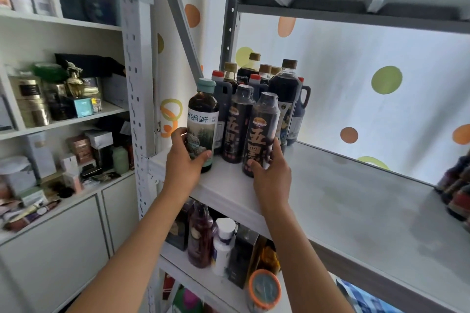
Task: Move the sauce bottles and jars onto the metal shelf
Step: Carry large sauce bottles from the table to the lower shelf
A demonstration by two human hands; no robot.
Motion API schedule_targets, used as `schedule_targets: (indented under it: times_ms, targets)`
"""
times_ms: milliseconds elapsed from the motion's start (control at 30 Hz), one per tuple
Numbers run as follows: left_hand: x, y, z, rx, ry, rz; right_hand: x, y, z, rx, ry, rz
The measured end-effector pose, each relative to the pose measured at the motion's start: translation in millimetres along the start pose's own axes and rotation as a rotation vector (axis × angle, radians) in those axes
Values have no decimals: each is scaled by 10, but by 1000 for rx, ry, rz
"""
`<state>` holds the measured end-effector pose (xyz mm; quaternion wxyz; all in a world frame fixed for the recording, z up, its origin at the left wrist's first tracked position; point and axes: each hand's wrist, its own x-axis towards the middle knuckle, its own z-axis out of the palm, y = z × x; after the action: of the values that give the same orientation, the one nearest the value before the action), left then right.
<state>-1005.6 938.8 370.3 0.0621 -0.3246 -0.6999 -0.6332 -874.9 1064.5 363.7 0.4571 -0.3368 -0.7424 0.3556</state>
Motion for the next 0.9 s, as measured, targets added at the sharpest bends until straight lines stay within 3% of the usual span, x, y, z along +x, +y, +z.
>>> schedule_targets:
  times_ms: [200,433,767,900]
  targets:
    - [136,-97,-48,-44,-65,-12,166,-39,43,-75,-34,29]
    - [140,-245,-43,-9,-128,-4,117,-55,154,-243,85,47]
    - [43,-357,29,211,-95,118,67,-80,131,-175,122,80]
    - [28,-352,58,259,-100,65,12,-92,75,-141,44,120]
